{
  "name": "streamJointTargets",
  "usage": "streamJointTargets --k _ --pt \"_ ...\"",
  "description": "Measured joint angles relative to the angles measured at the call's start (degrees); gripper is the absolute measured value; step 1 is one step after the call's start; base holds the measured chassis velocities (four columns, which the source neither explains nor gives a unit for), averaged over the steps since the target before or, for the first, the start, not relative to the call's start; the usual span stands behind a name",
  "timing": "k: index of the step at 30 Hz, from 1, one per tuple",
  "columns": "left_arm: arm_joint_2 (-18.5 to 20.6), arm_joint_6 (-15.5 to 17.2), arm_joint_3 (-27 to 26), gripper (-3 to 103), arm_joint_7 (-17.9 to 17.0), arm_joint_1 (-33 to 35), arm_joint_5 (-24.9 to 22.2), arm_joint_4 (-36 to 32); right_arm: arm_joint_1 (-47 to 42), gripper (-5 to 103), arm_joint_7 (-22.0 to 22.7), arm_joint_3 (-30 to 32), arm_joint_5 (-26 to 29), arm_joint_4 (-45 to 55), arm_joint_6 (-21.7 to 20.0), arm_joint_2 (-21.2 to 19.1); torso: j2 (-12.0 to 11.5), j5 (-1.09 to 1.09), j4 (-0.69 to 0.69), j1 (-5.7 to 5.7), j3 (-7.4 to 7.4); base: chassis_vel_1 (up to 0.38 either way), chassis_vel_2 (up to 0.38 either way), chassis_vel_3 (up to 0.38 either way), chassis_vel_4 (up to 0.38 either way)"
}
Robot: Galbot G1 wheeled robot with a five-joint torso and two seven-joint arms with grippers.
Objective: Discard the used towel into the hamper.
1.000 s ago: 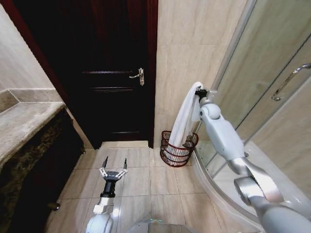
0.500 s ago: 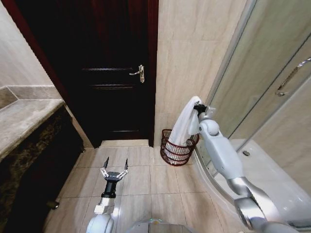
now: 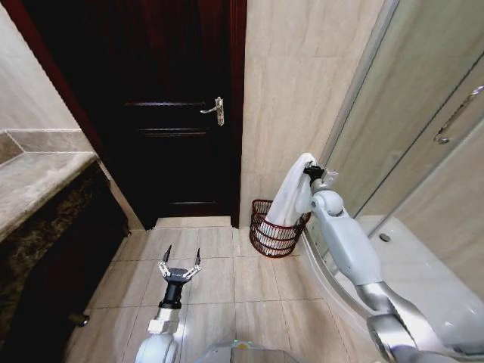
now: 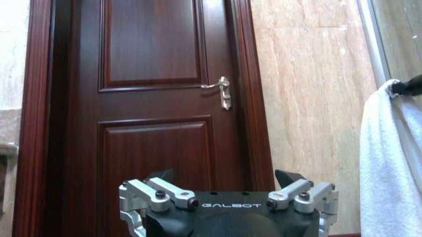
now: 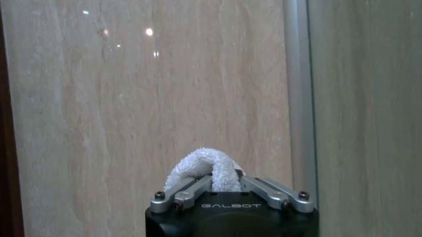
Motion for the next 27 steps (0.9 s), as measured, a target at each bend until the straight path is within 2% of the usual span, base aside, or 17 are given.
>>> streamJointTargets --k 27 --pt "-0.16 -1.06 -0.17 100 0.0 0.63 -0.05 0.32 -1.33 3 -0.17 -0.12 -0.41 0.23 0.53 0.22 -6.9 0.0 0.0 -2.84 -4.08 -0.016 0.021 0.021 -0.018"
